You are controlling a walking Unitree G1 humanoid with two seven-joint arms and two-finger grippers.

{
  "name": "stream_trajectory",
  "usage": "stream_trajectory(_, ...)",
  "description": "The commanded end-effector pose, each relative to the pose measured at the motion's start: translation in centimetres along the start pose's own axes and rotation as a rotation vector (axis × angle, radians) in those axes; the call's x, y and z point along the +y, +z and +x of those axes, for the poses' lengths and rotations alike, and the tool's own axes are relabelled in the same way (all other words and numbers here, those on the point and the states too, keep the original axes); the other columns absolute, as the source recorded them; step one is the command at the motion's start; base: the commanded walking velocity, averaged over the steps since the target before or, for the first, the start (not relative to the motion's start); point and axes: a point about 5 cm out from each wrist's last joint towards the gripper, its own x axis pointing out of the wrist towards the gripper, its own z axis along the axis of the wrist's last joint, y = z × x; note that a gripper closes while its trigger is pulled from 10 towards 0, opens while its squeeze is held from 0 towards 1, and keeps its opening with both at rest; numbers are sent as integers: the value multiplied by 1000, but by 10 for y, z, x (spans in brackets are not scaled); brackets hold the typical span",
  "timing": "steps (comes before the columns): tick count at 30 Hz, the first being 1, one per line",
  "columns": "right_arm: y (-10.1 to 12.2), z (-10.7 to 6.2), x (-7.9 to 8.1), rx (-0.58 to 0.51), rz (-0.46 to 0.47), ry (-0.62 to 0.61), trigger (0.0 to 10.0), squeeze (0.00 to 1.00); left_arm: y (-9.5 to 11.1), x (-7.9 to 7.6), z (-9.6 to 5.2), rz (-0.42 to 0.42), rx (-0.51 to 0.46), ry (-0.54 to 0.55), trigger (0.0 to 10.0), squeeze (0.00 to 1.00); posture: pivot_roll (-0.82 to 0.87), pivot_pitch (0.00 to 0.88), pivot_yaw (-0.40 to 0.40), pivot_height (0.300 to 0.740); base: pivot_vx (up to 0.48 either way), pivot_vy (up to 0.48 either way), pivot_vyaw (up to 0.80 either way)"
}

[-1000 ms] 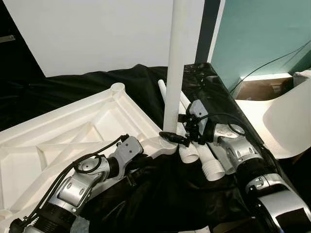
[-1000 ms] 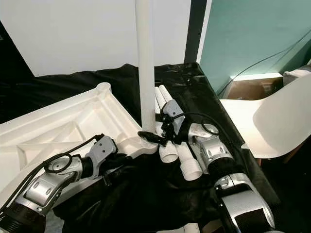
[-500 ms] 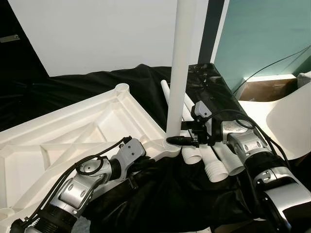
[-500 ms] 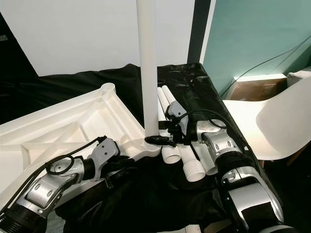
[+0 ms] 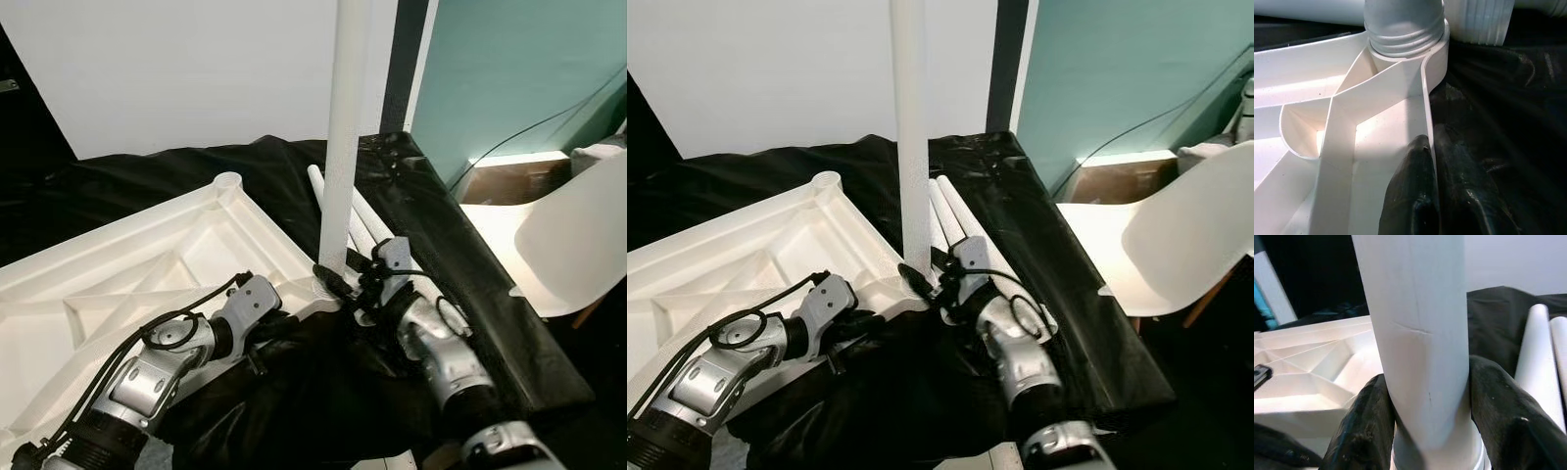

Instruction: Building children table

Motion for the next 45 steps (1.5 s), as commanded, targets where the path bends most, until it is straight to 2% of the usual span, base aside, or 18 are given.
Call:
stream_trajectory(1,24,8,-17,-112,-24,-159,0,0,-11,-27,12,-28,32,-182,10000,0,62,0,5,740,0,0,0)
stream_trajectory(4,26,8,-18,-111,-36,-182,0,0,-11,-27,12,-28,31,-181,10000,0,62,0,5,740,0,0,0)
stream_trajectory(7,23,10,-11,-79,-45,-172,0,0,-11,-28,11,-29,31,-179,10000,0,68,0,2,740,0,0,0)
stream_trajectory(8,22,11,-8,-66,-48,-160,980,0,-11,-28,11,-30,30,-178,10000,0,68,0,2,740,0,0,0)
stream_trajectory(12,20,11,-5,-55,-52,-155,980,0,-11,-28,11,-31,30,-178,10000,0,68,0,2,740,0,0,0)
stream_trajectory(13,19,13,-2,-45,-50,-120,10000,4,-11,-28,11,-32,30,-178,10000,0,67,0,0,740,0,0,0)
stream_trajectory(14,19,14,-1,-40,-43,-89,10000,1000,-11,-28,11,-33,30,-178,10000,0,66,0,-1,740,0,0,0)
stream_trajectory(19,18,17,1,11,-37,40,10000,1000,-11,-28,12,-35,28,-179,10000,0,61,0,0,740,0,0,0)
stream_trajectory(20,17,17,0,36,-38,97,10000,0,-11,-29,12,-35,27,-181,10000,0,59,0,1,740,0,0,0)
stream_trajectory(23,19,16,-9,77,-52,187,10000,0,-11,-29,13,-37,27,-185,10000,0,58,0,2,740,0,0,0)
stream_trajectory(27,21,15,-16,105,-69,238,10000,0,-12,-29,13,-37,28,-187,10000,0,56,0,5,740,0,0,0)
stream_trajectory(30,23,12,-24,176,-118,384,10000,0,-12,-29,13,-35,31,-191,10000,0,51,0,11,740,0,0,0)
stream_trajectory(34,24,12,-30,209,-137,439,10000,0,-11,-28,13,-33,31,-192,10000,0,52,0,12,740,0,0,0)
stream_trajectory(35,25,12,-33,212,-148,452,5098,0,-11,-28,13,-33,32,-192,10000,0,52,0,12,740,0,0,0)
stream_trajectory(36,25,12,-33,212,-148,452,5098,0,-11,-28,13,-33,32,-192,10000,0,52,0,12,740,0,0,0)
stream_trajectory(37,26,12,-35,216,-151,470,0,0,-12,-29,13,-33,32,-192,10000,0,54,0,12,740,0,0,0)
stream_trajectory(41,27,11,-38,248,-176,540,0,0,-12,-29,11,-33,35,-189,10000,0,60,0,13,740,0,0,0)
stream_trajectory(45,25,10,-41,276,-178,551,0,0,-13,-28,11,-33,36,-188,10000,0,59,0,12,740,0,0,0)
